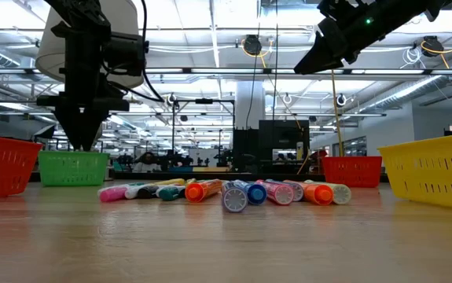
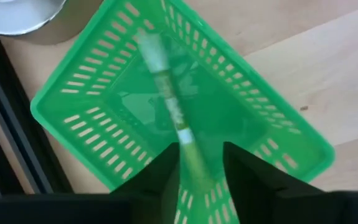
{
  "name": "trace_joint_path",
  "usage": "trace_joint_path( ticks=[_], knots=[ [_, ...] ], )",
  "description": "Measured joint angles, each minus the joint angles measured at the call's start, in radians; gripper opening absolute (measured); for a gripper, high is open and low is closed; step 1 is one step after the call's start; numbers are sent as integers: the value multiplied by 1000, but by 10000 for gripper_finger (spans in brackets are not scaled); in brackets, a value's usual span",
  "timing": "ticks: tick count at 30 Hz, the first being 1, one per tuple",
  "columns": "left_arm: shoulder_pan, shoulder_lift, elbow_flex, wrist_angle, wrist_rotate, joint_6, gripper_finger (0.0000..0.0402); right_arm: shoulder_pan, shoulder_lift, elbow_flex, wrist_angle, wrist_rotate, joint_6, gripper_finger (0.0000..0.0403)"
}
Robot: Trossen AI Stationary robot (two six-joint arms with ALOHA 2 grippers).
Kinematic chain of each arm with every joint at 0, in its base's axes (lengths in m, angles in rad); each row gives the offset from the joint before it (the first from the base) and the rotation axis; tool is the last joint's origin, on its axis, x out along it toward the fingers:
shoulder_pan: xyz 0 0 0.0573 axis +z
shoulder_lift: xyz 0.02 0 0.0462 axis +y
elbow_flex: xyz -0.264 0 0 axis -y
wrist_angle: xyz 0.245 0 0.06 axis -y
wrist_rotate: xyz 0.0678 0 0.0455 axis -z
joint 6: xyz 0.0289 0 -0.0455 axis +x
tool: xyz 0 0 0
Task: Pick & Place Markers
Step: Put the brown marker pen into the green basket
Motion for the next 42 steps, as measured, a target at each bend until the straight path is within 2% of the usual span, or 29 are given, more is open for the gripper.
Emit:
trace_joint_path(
  ticks=[7, 12, 14, 18, 23, 27, 30, 33, 36, 38, 42],
  knots=[
    [0, -21, 0, -10, -9, 76, 200, 0, 0, 0, -2, 0, 0, 212],
    [-4, -97, 0, 2, -3, 117, 208, 0, 0, 0, -2, 0, 0, 212],
    [-22, -145, 0, 54, 15, 124, 205, 0, 0, 0, -2, 0, 0, 211],
    [-95, -250, 0, 319, 34, 262, 197, 0, 0, 0, -2, 0, 1, 211],
    [-230, -325, -30, 800, 28, 586, 192, 0, 1, -1, 0, -14, 10, 214],
    [-305, -316, -149, 1202, 75, 769, 191, 0, 1, -39, 52, -129, 61, 214],
    [-322, -285, -236, 1431, 111, 801, 191, 0, 28, -47, 58, -186, 130, 214],
    [-320, -251, -276, 1544, 130, 827, 191, 0, 79, 1, -68, -220, 163, 214],
    [-308, -232, -279, 1551, 130, 836, 191, -2, 174, 117, -199, -246, 222, 214],
    [-303, -207, -279, 1557, 131, 834, 191, -7, 266, 188, -303, -269, 236, 214],
    [-300, -191, -280, 1583, 138, 861, 191, -22, 460, 312, -401, -315, 241, 214]
  ],
)
